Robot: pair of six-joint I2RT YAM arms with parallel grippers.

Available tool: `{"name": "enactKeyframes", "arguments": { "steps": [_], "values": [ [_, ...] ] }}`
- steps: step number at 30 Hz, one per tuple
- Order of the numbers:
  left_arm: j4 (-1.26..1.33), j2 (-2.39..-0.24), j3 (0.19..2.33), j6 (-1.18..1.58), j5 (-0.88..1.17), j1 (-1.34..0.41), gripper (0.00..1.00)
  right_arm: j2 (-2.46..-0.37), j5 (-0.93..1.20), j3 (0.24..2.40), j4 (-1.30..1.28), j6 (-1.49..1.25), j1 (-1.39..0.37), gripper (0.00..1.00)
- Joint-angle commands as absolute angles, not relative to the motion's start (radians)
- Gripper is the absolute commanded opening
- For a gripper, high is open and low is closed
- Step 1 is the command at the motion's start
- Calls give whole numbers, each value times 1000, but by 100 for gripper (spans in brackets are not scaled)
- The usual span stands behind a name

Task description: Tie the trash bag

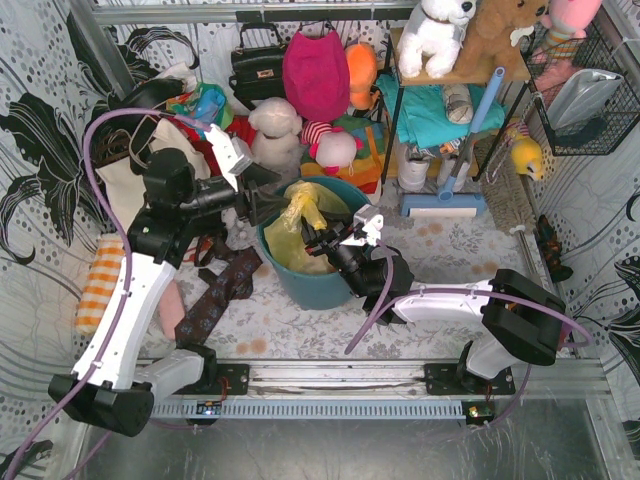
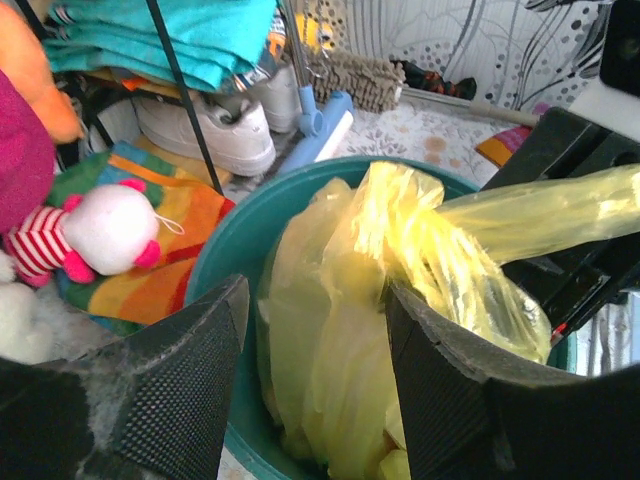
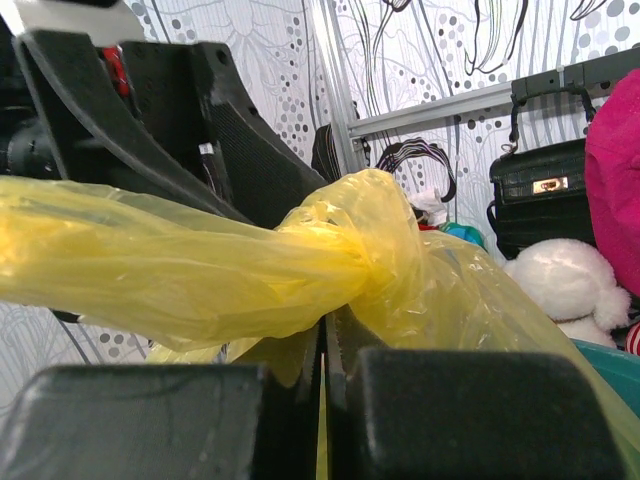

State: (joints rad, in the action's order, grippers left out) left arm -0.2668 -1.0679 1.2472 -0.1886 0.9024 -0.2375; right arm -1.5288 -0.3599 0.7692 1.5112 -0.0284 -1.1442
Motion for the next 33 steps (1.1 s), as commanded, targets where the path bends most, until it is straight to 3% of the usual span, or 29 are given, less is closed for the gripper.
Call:
{"name": "enactKeyframes", "arguments": {
  "steps": [1,10,14,16,21,28,33],
  "values": [
    [-293,-1079,1272,-242,993,-209,66,-1499,-351,793,1526,-21,-1148,0],
    [-143,-1079,1194,-147,1140,-176,53,-1502,-350,797,1526,-21,-1148,0],
    [-27,-1098,1164,-47,1219,-173,54,-1513,-351,805,1526,-21,-1148,0],
    [9,-1098,1140,-27,1217,-173,45,-1515,-352,807,1528,-23,-1148,0],
    [3,-1076,1121,-29,1200,-173,13,-1515,-363,805,1527,-22,-1148,0],
    [16,-1004,1074,17,1210,-173,0,-1530,-387,817,1540,-6,-1148,0],
    [83,-938,1004,105,1232,-174,0,-1553,-399,831,1564,7,-1148,0]
  ]
}}
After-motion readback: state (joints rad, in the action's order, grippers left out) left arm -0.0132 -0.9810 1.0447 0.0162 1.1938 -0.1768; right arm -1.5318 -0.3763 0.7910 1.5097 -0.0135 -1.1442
